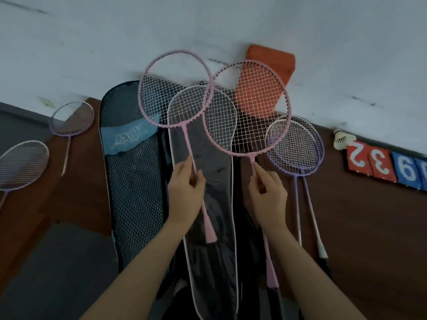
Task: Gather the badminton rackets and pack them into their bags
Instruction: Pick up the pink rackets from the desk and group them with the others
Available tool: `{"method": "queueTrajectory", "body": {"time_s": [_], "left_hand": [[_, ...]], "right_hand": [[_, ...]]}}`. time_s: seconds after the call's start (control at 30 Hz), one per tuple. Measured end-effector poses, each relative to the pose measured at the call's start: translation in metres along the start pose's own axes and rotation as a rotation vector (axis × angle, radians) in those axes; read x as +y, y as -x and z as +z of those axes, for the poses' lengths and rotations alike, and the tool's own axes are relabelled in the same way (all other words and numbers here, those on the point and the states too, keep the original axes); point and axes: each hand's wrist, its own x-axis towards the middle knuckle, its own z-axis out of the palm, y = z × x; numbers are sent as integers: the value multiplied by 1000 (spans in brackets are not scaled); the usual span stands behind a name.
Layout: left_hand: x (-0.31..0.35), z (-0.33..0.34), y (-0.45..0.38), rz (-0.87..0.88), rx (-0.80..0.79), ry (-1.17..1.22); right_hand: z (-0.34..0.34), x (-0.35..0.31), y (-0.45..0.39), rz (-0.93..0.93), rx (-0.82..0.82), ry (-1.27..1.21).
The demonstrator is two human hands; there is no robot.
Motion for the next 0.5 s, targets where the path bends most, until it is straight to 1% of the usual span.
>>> {"method": "queueTrajectory", "body": {"time_s": [0.13,0.27,0.37,0.5], "left_hand": [[37,31,13,133,-30,8],[64,82,35,238,-78,-15],[81,123,53,248,-135,-6],[91,168,77,236,-190,-42]], "right_hand": [[-45,16,-5,5,46,-19],[-95,53,-4,7,76,12],[-126,86,-2,60,72,44],[-156,129,6,182,54,74]]}}
